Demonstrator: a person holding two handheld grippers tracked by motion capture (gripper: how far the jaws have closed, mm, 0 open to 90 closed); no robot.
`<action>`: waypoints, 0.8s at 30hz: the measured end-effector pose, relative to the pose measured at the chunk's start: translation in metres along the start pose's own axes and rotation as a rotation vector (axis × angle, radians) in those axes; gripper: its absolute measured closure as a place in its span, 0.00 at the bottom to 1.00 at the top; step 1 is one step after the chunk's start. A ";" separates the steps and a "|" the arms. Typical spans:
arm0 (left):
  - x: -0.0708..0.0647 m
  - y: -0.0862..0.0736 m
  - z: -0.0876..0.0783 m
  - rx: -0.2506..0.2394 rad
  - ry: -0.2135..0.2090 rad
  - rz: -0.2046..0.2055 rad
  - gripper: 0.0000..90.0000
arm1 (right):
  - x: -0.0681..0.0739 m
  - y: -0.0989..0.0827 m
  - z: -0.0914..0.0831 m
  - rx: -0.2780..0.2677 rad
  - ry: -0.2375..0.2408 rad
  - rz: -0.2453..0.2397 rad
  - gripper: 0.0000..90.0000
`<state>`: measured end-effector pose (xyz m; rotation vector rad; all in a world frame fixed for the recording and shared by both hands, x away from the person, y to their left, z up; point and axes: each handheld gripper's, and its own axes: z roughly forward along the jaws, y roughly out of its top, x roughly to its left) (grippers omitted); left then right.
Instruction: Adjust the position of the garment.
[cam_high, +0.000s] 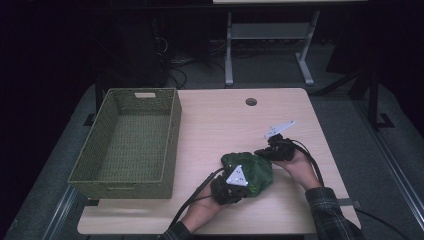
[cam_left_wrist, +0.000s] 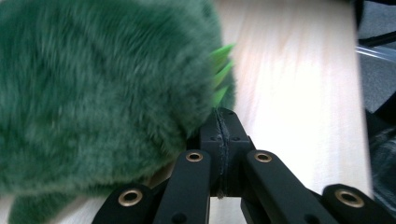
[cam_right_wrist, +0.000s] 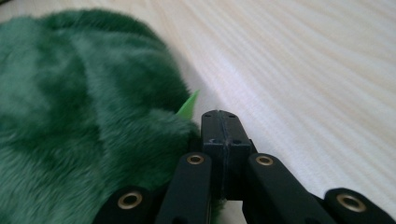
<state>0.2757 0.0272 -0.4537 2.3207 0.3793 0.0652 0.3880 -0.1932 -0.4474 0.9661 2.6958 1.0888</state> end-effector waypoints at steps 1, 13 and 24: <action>0.002 -0.001 0.001 0.023 0.016 0.011 0.99 | 0.001 -0.001 0.001 0.008 0.002 -0.006 1.00; 0.027 -0.011 -0.003 0.058 0.100 -0.024 0.99 | 0.008 -0.022 -0.007 0.037 0.050 -0.016 1.00; 0.050 -0.019 -0.017 0.066 0.132 -0.063 0.99 | 0.026 -0.042 -0.017 0.047 0.105 -0.040 1.00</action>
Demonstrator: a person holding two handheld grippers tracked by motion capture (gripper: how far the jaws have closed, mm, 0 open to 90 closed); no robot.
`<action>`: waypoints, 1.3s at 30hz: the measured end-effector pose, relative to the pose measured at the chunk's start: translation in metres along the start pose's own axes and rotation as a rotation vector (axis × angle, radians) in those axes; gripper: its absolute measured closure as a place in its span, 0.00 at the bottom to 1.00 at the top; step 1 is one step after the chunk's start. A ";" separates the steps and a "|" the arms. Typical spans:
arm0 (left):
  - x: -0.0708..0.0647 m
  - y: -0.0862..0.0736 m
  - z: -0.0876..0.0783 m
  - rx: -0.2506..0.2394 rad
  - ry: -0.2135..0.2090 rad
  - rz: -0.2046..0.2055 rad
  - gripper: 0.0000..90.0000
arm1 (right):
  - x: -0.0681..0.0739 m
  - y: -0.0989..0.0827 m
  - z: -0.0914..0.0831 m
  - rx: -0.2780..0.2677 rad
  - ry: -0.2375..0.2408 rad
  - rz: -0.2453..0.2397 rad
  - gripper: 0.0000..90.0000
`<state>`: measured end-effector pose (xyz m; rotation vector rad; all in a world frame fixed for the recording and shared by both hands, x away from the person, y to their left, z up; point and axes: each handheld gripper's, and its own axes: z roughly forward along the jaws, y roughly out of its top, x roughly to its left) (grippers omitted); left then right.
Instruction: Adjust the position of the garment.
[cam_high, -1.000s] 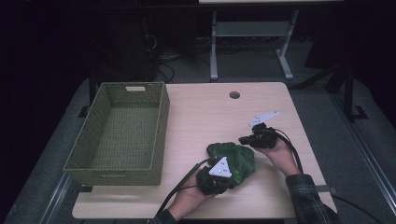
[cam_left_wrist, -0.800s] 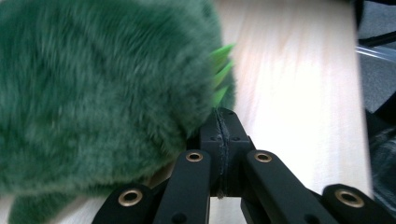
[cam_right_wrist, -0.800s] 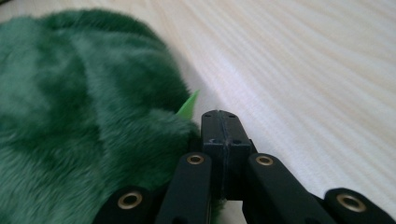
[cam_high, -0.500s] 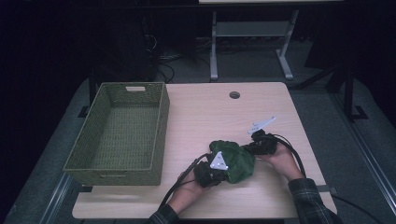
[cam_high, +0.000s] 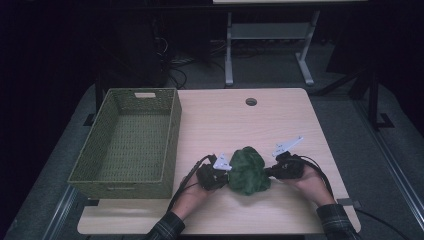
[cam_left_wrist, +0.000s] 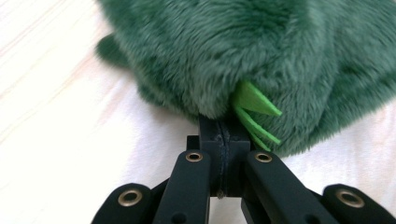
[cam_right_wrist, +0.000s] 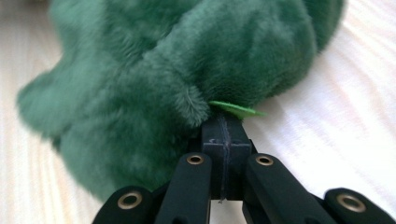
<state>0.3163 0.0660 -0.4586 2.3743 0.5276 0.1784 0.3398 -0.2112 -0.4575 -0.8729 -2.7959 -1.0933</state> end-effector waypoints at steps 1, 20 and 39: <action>0.002 0.000 -0.001 0.002 -0.001 0.000 0.99 | 0.002 -0.001 -0.001 0.003 0.005 -0.001 1.00; -0.015 0.039 -0.044 0.079 0.004 0.139 0.37 | 0.003 -0.058 -0.032 -0.120 -0.293 0.109 0.18; -0.005 0.089 -0.001 0.264 -0.084 0.270 0.14 | -0.001 -0.068 -0.022 -0.128 -0.328 0.101 0.02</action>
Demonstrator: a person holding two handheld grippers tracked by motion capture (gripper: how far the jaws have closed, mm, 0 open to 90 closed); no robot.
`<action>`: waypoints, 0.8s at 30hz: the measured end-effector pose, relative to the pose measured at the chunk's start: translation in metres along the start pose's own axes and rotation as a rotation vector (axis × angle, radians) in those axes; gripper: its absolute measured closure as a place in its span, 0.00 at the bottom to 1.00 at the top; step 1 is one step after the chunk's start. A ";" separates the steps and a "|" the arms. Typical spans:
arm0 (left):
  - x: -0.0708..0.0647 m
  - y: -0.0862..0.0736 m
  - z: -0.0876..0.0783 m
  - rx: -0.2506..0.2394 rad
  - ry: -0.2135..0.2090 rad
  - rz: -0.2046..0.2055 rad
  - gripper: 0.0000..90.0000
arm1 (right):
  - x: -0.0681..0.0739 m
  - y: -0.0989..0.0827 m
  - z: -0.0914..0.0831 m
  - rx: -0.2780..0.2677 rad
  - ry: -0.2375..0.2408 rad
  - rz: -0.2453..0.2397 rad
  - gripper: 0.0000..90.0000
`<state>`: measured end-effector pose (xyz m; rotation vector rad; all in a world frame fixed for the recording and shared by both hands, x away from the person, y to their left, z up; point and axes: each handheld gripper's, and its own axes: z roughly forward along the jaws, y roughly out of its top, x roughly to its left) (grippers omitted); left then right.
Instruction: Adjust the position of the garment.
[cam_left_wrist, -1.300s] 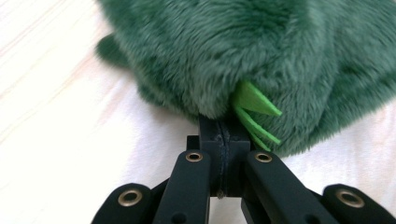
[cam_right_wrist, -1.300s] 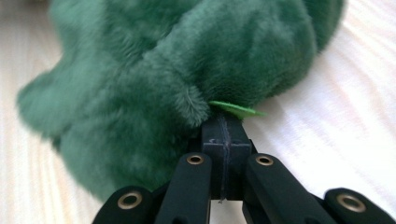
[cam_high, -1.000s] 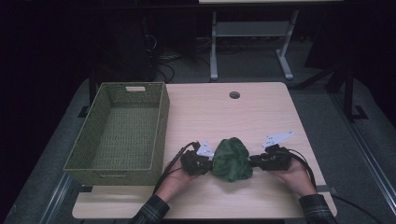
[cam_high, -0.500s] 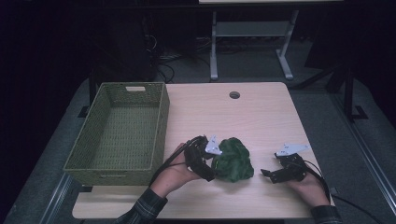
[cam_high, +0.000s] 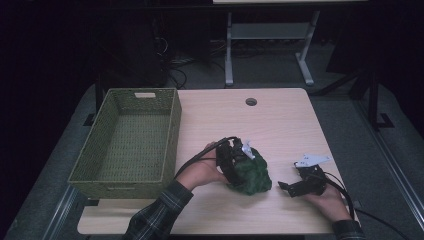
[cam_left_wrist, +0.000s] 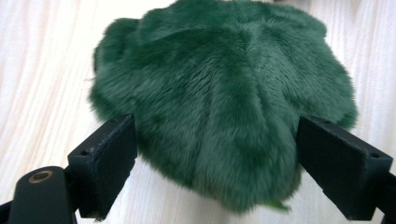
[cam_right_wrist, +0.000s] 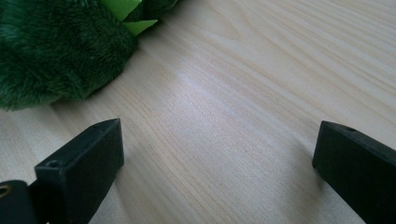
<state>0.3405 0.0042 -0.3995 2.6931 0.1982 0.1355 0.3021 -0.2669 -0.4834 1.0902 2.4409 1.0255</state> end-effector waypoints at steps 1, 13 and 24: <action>-0.001 0.001 0.004 0.013 -0.002 0.005 0.14 | 0.000 0.000 0.000 0.000 0.000 0.000 0.02; 0.007 0.000 0.028 0.067 -0.027 0.030 0.14 | 0.000 0.000 0.000 0.000 -0.001 0.002 0.02; 0.008 0.002 0.051 0.087 -0.046 0.033 0.13 | 0.000 0.000 0.000 -0.002 0.000 -0.001 0.02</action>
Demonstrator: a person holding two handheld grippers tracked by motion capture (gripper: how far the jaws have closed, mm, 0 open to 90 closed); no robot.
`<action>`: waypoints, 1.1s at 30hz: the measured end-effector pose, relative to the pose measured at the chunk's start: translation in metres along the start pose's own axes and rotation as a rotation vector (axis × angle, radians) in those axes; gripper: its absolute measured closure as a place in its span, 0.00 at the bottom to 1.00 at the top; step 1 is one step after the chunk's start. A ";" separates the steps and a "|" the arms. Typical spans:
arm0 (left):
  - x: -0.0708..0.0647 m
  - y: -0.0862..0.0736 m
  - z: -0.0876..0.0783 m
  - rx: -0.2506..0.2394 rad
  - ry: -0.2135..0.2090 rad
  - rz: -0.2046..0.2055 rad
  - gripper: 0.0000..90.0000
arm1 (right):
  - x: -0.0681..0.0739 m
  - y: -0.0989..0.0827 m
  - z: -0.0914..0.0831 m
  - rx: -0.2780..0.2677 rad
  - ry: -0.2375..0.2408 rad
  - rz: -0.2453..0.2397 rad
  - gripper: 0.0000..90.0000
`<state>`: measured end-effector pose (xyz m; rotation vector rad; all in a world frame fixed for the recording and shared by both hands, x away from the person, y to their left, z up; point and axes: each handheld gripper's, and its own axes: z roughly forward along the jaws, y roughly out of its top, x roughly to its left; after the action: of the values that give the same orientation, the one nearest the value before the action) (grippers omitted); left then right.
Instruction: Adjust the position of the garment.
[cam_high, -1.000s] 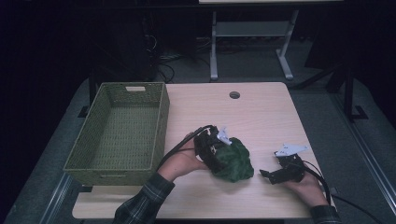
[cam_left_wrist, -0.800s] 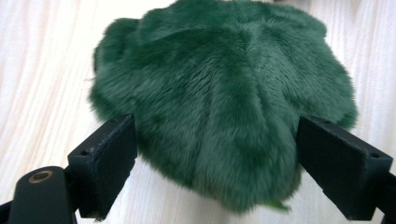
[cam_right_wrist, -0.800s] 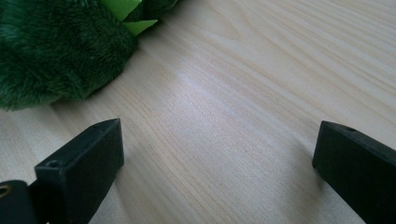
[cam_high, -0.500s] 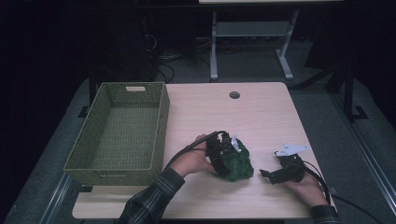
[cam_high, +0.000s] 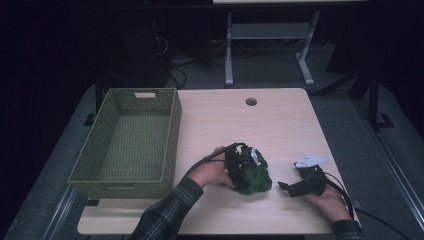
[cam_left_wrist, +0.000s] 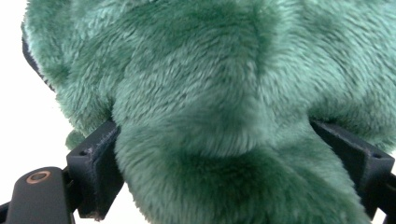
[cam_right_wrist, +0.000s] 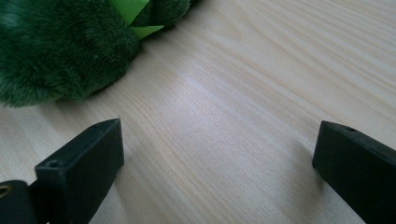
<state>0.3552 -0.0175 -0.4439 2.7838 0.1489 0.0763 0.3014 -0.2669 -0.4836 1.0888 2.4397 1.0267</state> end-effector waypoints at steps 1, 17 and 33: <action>0.000 0.000 0.001 0.003 -0.001 0.002 0.13 | 0.000 0.000 0.000 0.000 0.001 0.000 0.02; 0.004 -0.003 -0.005 -0.002 -0.022 -0.007 0.53 | 0.001 0.000 0.000 0.001 0.004 -0.003 0.02; 0.007 -0.006 -0.017 -0.011 -0.038 -0.080 0.68 | 0.001 0.000 0.000 0.003 0.002 -0.001 0.02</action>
<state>0.3601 -0.0051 -0.4303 2.7630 0.2499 0.0047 0.3002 -0.2660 -0.4832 1.0881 2.4438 1.0244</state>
